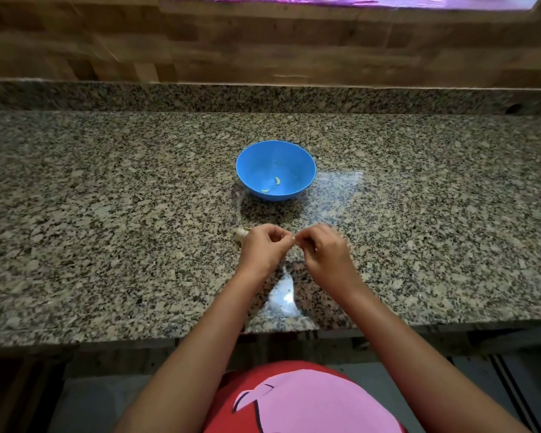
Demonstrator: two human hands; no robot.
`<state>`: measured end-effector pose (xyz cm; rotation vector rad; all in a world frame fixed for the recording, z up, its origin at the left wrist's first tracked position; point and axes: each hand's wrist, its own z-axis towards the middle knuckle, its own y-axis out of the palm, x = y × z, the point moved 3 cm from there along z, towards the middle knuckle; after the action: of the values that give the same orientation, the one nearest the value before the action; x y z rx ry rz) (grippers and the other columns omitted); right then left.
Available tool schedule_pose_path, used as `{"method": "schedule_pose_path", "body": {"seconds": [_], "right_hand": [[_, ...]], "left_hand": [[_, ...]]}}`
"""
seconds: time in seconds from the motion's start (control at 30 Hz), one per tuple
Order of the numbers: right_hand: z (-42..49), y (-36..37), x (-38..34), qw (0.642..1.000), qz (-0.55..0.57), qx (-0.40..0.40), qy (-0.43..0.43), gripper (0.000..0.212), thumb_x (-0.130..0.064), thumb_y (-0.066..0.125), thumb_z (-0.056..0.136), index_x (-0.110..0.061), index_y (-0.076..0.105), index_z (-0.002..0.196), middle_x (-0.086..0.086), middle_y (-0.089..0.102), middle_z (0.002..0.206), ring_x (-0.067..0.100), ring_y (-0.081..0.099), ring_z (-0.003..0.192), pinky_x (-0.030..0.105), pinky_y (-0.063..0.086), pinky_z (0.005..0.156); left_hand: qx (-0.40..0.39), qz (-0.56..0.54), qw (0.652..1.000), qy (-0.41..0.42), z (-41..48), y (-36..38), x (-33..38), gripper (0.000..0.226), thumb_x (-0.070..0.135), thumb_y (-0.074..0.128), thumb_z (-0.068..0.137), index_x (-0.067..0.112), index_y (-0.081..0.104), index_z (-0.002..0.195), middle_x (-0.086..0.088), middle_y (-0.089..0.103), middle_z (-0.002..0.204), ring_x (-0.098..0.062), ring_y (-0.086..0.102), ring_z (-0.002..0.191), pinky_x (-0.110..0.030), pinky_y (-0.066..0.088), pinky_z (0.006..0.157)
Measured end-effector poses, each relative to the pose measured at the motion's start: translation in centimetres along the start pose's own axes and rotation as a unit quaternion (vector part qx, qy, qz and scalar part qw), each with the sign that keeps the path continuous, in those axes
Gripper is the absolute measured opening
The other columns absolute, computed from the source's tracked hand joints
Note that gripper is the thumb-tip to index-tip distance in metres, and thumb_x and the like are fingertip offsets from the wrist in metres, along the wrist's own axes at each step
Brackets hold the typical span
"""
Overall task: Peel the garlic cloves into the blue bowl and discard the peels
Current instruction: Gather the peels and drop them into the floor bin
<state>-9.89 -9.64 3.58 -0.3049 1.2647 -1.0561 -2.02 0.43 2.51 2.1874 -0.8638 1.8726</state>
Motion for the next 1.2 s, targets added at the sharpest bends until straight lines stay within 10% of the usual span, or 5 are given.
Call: {"method": "schedule_pose_path", "body": {"seconds": [0.17, 0.47, 0.7, 0.87, 1.2], "right_hand": [[0.5, -0.1, 0.4, 0.998, 0.037, 0.009, 0.059, 0.010, 0.005, 0.055, 0.087, -0.002, 0.062, 0.090, 0.002, 0.056, 0.085, 0.009, 0.051, 0.073, 0.018, 0.046, 0.067], [1.1, -0.2, 0.5, 0.987, 0.113, 0.008, 0.117, 0.007, 0.000, 0.060, 0.087, -0.007, 0.064, 0.086, 0.006, 0.064, 0.084, 0.016, 0.062, 0.076, 0.022, 0.053, 0.068], [0.0, 0.9, 1.2, 0.738, 0.536, 0.062, 0.405, 0.006, 0.005, 0.060, 0.085, 0.000, 0.057, 0.083, 0.013, 0.063, 0.080, 0.020, 0.063, 0.067, 0.027, 0.057, 0.063], [0.0, 0.4, 0.9, 0.704, 0.562, 0.045, 0.433, 0.011, 0.006, 0.057, 0.085, -0.003, 0.053, 0.081, 0.010, 0.062, 0.079, 0.018, 0.056, 0.069, 0.027, 0.050, 0.062], [0.2, 0.4, 1.2, 0.676, 0.601, -0.072, 0.422, 0.031, 0.009, 0.041, 0.092, 0.002, 0.056, 0.119, 0.010, 0.059, 0.085, 0.014, 0.055, 0.071, 0.025, 0.055, 0.067]], "left_hand": [[0.053, 0.066, 0.995, 0.053, -0.5, 0.3, 0.6, 0.007, 0.017, 0.067, 0.085, 0.011, 0.065, 0.087, 0.004, 0.062, 0.075, -0.007, 0.056, 0.065, -0.009, 0.047, 0.053], [0.075, 0.079, 0.993, 0.047, -0.3, 0.0, 0.6, 0.012, 0.024, 0.067, 0.084, 0.013, 0.066, 0.086, -0.001, 0.065, 0.080, -0.017, 0.061, 0.077, -0.025, 0.053, 0.071], [-0.009, 0.086, 0.993, 0.080, -1.3, 0.3, 0.9, 0.006, 0.019, 0.060, 0.090, 0.012, 0.061, 0.090, 0.009, 0.059, 0.074, -0.006, 0.055, 0.066, -0.008, 0.044, 0.054], [-0.026, 0.083, 0.994, 0.070, -1.5, 0.1, 0.3, 0.007, 0.016, 0.060, 0.088, 0.019, 0.056, 0.082, 0.005, 0.058, 0.075, -0.010, 0.054, 0.067, -0.030, 0.052, 0.065], [-0.031, 0.255, 0.962, 0.088, -0.8, -0.5, 0.5, 0.017, 0.026, 0.066, 0.086, 0.010, 0.064, 0.084, 0.003, 0.061, 0.089, -0.011, 0.056, 0.084, -0.022, 0.041, 0.082]]}}
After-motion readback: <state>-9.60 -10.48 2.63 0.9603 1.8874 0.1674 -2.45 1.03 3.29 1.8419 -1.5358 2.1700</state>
